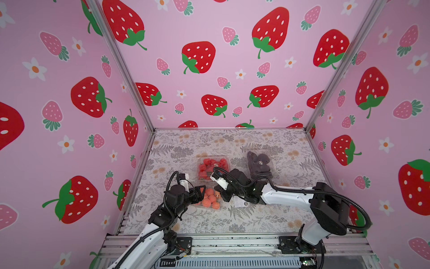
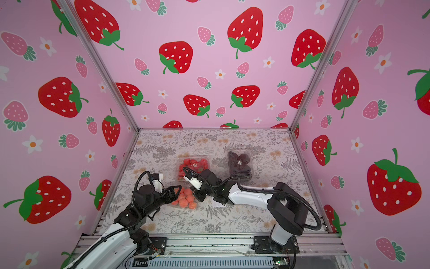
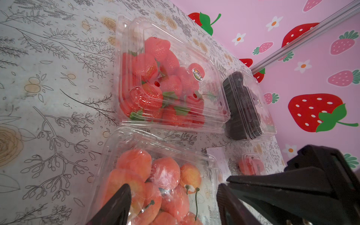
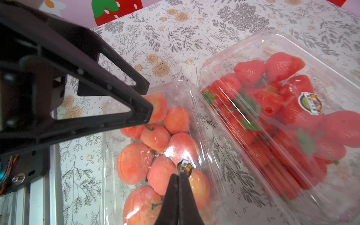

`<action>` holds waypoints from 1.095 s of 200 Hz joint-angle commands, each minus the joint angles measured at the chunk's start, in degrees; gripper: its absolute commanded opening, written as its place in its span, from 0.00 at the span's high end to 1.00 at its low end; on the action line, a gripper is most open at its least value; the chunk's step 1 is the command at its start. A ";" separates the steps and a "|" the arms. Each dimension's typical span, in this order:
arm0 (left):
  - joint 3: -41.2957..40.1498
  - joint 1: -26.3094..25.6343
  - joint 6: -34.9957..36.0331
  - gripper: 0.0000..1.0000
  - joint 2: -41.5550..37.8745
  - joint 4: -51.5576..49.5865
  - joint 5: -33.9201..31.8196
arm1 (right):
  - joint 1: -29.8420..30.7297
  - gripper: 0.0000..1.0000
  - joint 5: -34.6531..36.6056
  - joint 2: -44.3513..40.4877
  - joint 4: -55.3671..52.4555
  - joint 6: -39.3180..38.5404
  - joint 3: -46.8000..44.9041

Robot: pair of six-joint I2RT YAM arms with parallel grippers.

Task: Label fruit boxes
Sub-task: Stick the label on the fruit box.

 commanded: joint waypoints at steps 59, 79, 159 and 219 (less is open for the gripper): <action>-0.04 0.32 0.53 0.25 -0.53 -1.17 0.15 | 2.54 1.00 -2.84 6.85 -2.31 0.09 6.22; 0.05 0.34 0.67 0.25 -0.99 -1.94 -0.40 | 2.88 1.00 -2.76 8.98 -3.30 0.17 7.60; 0.86 0.54 1.63 0.25 -1.50 -5.91 -3.02 | 3.07 0.79 -5.43 10.46 -6.22 -0.35 8.69; 2.19 1.31 3.91 0.34 -2.84 -7.62 -2.15 | 2.33 0.62 -6.77 7.00 -3.62 0.26 6.40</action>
